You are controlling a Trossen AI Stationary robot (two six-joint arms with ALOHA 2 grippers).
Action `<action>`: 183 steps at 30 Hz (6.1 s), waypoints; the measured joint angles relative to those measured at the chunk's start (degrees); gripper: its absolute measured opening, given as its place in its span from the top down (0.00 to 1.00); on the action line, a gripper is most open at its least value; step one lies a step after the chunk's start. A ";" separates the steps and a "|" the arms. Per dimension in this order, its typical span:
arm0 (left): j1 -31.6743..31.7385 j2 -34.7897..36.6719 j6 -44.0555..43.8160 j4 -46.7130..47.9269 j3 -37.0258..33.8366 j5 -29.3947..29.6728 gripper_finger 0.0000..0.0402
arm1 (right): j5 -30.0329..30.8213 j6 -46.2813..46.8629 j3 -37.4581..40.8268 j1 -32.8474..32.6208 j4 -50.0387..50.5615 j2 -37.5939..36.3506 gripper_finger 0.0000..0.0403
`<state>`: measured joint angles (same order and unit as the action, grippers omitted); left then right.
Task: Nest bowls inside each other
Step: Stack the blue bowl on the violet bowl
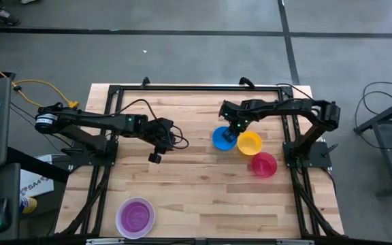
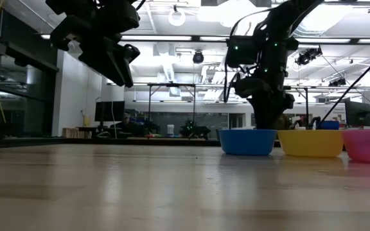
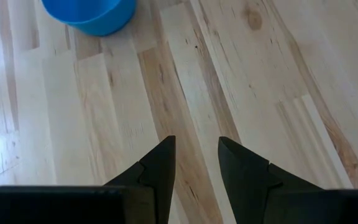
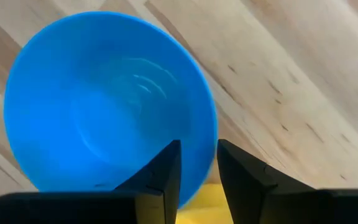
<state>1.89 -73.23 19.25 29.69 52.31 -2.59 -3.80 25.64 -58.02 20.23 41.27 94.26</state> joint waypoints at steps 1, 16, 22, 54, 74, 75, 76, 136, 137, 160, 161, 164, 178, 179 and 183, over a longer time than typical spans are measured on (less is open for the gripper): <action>-0.02 0.00 0.00 0.06 0.00 0.00 0.70 | -0.32 -0.20 0.00 0.00 -0.10 0.56 0.76; -0.02 0.00 -0.02 0.05 0.00 0.00 0.70 | -0.82 -1.89 -0.02 0.17 -1.68 1.90 0.76; -0.02 0.00 -0.18 0.03 0.00 0.00 0.70 | -0.67 -1.84 -0.02 0.17 -1.69 1.88 0.76; -0.02 0.00 -0.24 0.01 0.02 0.00 0.70 | -0.78 -1.78 -0.11 0.17 -1.70 1.77 0.99; -0.04 0.00 -0.56 -0.39 0.02 -6.46 0.70 | -4.34 2.64 -0.73 0.92 -6.00 1.79 0.99; -0.07 0.00 -0.04 -0.61 0.02 -6.96 0.70 | -4.81 2.64 -1.01 0.92 -6.01 1.79 0.99; -0.25 0.00 0.68 -0.93 0.02 -7.29 0.70 | -5.26 2.77 -1.29 0.92 -6.01 1.79 0.99; -12.04 -26.36 22.54 -2.05 23.28 8.65 0.70 | -9.92 9.30 -5.51 -15.43 -10.32 1.84 0.99; -12.04 -26.36 22.53 -2.07 23.23 8.25 0.70 | -9.92 9.31 -5.51 -15.38 -10.32 1.84 0.99; -12.04 -27.21 21.70 -2.09 23.15 4.90 0.70 | -12.76 10.16 -5.51 -15.37 -12.43 1.84 0.99; -12.04 -27.21 21.70 -2.07 23.15 4.91 0.70 | -12.76 10.16 -5.51 -15.39 -12.41 1.84 0.99; -12.04 -27.21 21.70 -2.13 23.15 4.92 0.73 | -12.76 10.16 -5.51 -15.38 -12.41 1.84 0.99; -12.11 -27.32 21.53 -1.92 23.12 4.18 0.98 | -12.63 10.09 -5.60 -15.32 -13.09 1.75 0.99; -12.11 -27.32 21.51 -1.92 23.12 4.17 0.99 | -12.63 10.09 -5.60 -15.34 -13.20 1.75 0.99; -12.11 -27.33 21.46 -1.86 23.12 4.24 0.99 | -12.74 10.07 -5.60 -15.32 -14.44 1.75 0.99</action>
<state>-10.22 -100.56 40.70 27.83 75.44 1.65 -16.53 35.70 -63.61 4.91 26.83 96.01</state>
